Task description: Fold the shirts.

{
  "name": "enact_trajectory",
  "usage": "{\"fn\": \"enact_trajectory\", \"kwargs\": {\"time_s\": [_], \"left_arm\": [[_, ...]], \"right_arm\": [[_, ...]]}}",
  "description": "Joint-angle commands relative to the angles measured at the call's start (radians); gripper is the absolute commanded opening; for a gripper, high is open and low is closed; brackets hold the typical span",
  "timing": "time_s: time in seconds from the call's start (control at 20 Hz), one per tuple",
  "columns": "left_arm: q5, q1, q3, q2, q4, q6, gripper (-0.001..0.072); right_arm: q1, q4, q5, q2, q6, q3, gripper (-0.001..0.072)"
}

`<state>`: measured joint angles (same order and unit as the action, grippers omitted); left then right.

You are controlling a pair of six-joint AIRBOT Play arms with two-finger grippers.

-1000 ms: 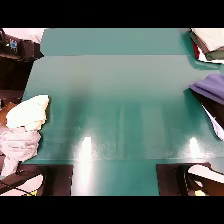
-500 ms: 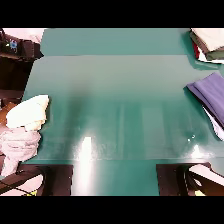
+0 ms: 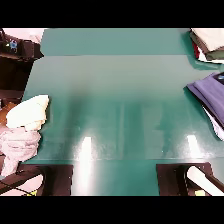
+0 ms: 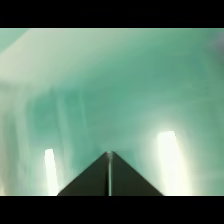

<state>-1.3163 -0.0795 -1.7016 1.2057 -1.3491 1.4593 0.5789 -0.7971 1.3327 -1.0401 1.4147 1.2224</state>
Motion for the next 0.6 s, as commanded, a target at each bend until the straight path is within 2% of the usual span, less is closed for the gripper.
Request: {"fn": "enact_trajectory", "kwargs": {"time_s": [0.0, 0.25, 0.55], "left_arm": [[0.0, 0.001, 0.0, 0.0, 0.0, 0.0, 0.0023], [0.0, 0.001, 0.0, 0.0, 0.0, 0.0, 0.0023], [0.0, 0.001, 0.0, 0.0, 0.0, 0.0, 0.0023]], "right_arm": [[-0.248, 0.016, -0.055, 0.018, -0.002, -0.001, 0.0018], [-0.435, 0.016, -0.132, 0.017, -0.002, -0.001, 0.0018], [-0.453, 0.017, -0.137, 0.017, -0.002, -0.001, 0.0018]]}}
